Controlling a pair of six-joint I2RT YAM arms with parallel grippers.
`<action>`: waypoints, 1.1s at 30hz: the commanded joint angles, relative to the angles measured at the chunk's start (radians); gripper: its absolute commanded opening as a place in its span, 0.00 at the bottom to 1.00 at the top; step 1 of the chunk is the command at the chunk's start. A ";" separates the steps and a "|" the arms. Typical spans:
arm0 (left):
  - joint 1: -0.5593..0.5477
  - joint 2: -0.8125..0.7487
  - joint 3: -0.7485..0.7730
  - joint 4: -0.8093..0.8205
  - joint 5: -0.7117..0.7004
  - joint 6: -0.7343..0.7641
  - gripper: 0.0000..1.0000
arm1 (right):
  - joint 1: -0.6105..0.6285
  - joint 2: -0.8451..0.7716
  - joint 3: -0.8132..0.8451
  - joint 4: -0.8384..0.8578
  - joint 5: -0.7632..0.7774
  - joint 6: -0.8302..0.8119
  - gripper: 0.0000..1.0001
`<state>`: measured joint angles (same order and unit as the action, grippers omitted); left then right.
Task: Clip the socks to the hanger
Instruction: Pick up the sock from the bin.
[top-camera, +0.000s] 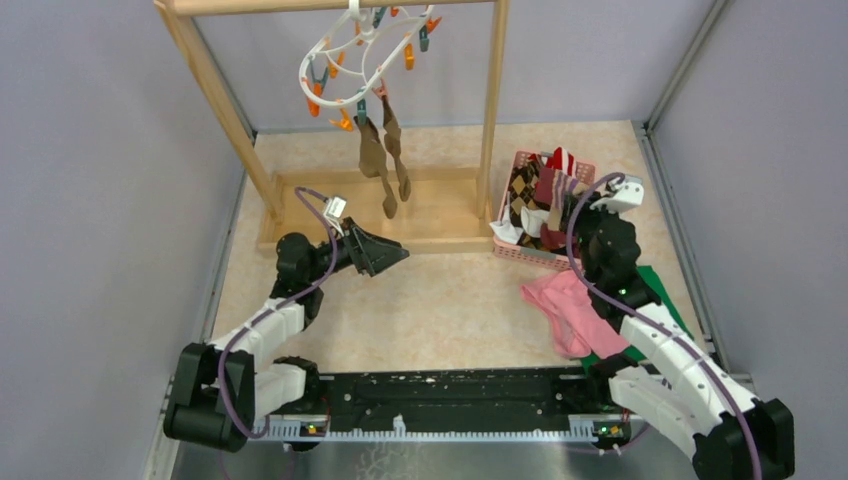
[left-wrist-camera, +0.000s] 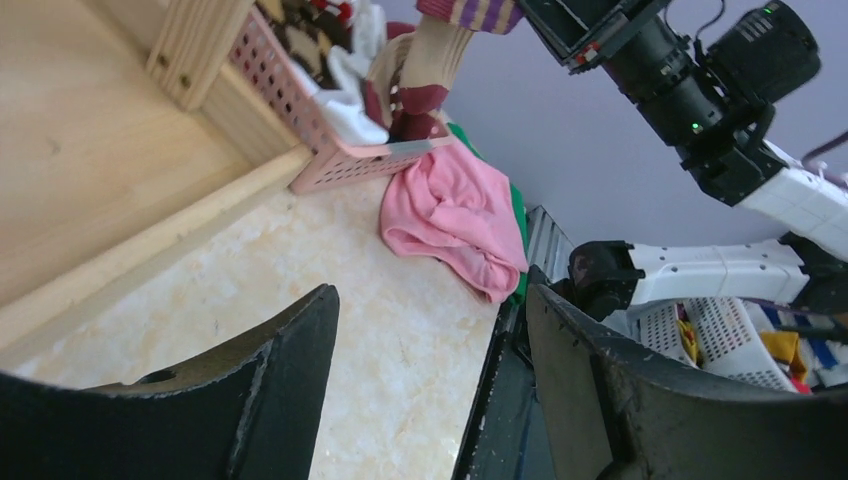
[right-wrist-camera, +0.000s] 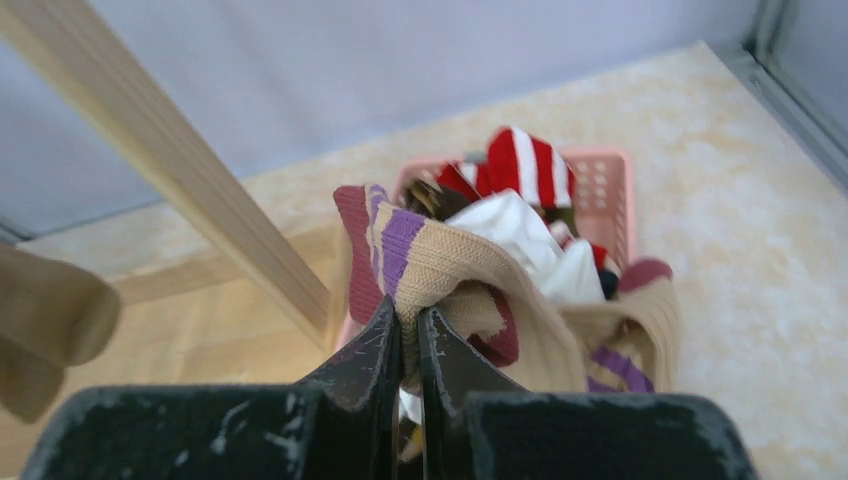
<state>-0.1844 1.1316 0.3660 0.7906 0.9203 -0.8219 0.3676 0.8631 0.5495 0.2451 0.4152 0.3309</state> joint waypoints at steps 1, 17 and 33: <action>-0.038 -0.080 -0.035 0.322 0.008 -0.009 0.75 | -0.007 -0.066 0.030 0.086 -0.192 -0.081 0.00; -0.287 -0.039 -0.049 0.509 -0.172 0.086 0.84 | 0.005 0.001 0.057 0.287 -0.707 0.036 0.00; -0.322 0.052 -0.047 0.529 -0.376 -0.011 0.81 | 0.184 0.209 0.083 0.561 -0.805 0.145 0.01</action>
<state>-0.4992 1.1862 0.3214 1.3029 0.6159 -0.8436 0.5259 1.0496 0.5705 0.6724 -0.3504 0.4313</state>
